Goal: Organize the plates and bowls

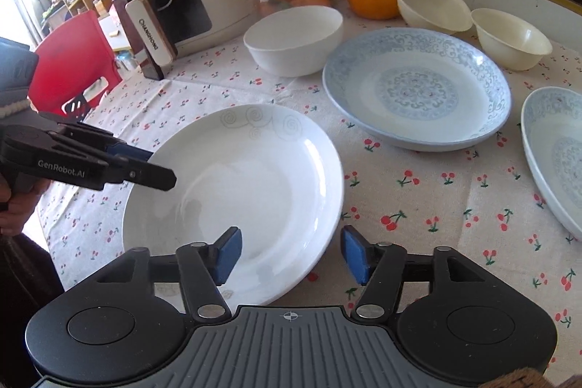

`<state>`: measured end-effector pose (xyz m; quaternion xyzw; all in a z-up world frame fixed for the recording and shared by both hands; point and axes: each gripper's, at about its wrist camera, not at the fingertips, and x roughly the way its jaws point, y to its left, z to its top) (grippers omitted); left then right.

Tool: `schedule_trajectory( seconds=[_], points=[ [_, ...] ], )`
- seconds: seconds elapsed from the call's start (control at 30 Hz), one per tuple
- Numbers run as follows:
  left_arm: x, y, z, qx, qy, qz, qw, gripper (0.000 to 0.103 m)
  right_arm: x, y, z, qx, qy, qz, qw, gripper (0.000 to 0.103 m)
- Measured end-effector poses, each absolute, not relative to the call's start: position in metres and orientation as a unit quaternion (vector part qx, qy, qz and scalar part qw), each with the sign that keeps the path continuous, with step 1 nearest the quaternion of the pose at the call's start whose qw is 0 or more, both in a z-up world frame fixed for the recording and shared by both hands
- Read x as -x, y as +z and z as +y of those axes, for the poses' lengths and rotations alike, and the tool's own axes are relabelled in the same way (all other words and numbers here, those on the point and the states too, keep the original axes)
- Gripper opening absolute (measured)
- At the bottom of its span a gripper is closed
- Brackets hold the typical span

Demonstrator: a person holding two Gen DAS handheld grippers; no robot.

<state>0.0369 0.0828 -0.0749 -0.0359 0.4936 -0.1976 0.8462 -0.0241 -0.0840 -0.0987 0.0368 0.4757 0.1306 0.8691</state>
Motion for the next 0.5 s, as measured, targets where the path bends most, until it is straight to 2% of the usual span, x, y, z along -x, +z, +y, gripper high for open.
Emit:
schedule_trajectory(
  seconds=[0.1, 0.23, 0.4, 0.5],
  points=[
    [-0.041, -0.07, 0.08, 0.03, -0.194, 0.481, 0.855, 0.056, 0.026, -0.09, -0.099, -0.051, 0.114, 0.464, 0.877, 0.078],
    [-0.048, -0.057, 0.071, 0.035, -0.188, 0.453, 0.871, 0.078, 0.032, -0.077, -0.128, -0.076, 0.07, 0.444, 0.89, 0.083],
    [-0.063, -0.037, 0.035, 0.004, -0.21, 0.415, 0.885, 0.091, 0.037, -0.068, -0.171, -0.142, -0.005, 0.424, 0.894, 0.085],
    [-0.076, -0.029, 0.006, -0.008, -0.232, 0.395, 0.889, 0.093, 0.04, -0.068, -0.192, -0.183, -0.044, 0.417, 0.889, 0.085]
  ],
)
